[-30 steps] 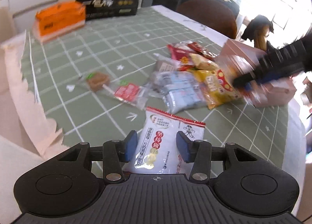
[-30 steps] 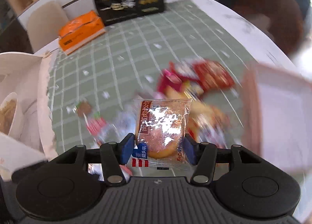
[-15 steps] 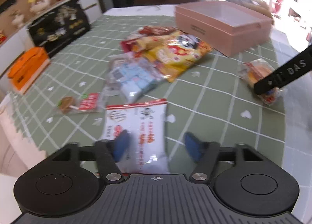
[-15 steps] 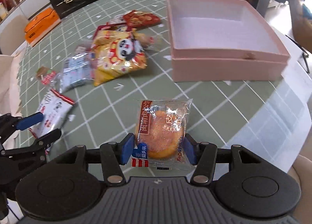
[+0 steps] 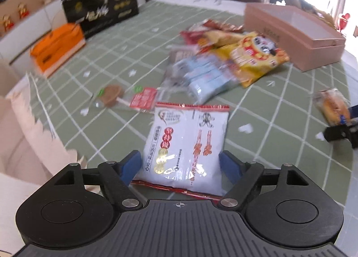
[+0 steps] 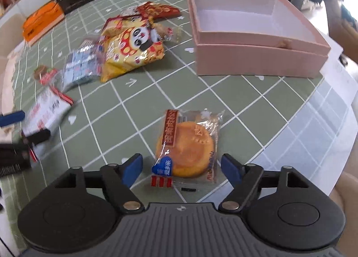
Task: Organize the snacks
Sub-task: 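Carry the pastry and white packet over the pink box and release both inside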
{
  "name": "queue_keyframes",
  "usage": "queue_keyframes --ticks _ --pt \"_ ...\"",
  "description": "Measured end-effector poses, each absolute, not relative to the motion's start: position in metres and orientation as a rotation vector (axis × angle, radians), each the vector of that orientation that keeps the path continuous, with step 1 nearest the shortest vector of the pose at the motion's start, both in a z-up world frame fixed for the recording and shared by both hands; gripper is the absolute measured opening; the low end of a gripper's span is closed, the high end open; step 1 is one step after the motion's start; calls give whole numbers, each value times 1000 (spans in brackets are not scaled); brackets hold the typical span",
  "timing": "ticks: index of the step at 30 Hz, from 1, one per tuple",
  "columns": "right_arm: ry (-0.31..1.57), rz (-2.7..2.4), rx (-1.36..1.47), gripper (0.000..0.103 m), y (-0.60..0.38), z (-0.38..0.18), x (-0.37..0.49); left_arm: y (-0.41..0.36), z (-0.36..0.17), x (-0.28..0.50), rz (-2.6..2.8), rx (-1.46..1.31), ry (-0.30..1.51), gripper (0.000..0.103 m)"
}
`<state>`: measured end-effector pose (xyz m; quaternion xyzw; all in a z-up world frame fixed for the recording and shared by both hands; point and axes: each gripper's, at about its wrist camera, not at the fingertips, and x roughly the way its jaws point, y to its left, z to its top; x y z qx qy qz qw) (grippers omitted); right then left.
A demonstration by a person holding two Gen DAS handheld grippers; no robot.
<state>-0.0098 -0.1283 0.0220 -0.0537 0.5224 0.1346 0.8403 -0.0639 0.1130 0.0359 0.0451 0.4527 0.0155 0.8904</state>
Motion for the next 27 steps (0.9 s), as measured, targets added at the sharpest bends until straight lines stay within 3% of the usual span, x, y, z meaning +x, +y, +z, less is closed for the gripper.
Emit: queue_keyframes --ticks 8,12,27 --pt "1080 281 -150 103 -124 14 -16 120 31 -55 -6 16 920 90" --pt "1061 284 -152 103 -125 13 -18 116 33 -58 0 1 911 82" --pt "1020 302 -148 103 -132 13 -22 63 48 -116 -140 -200 929 82"
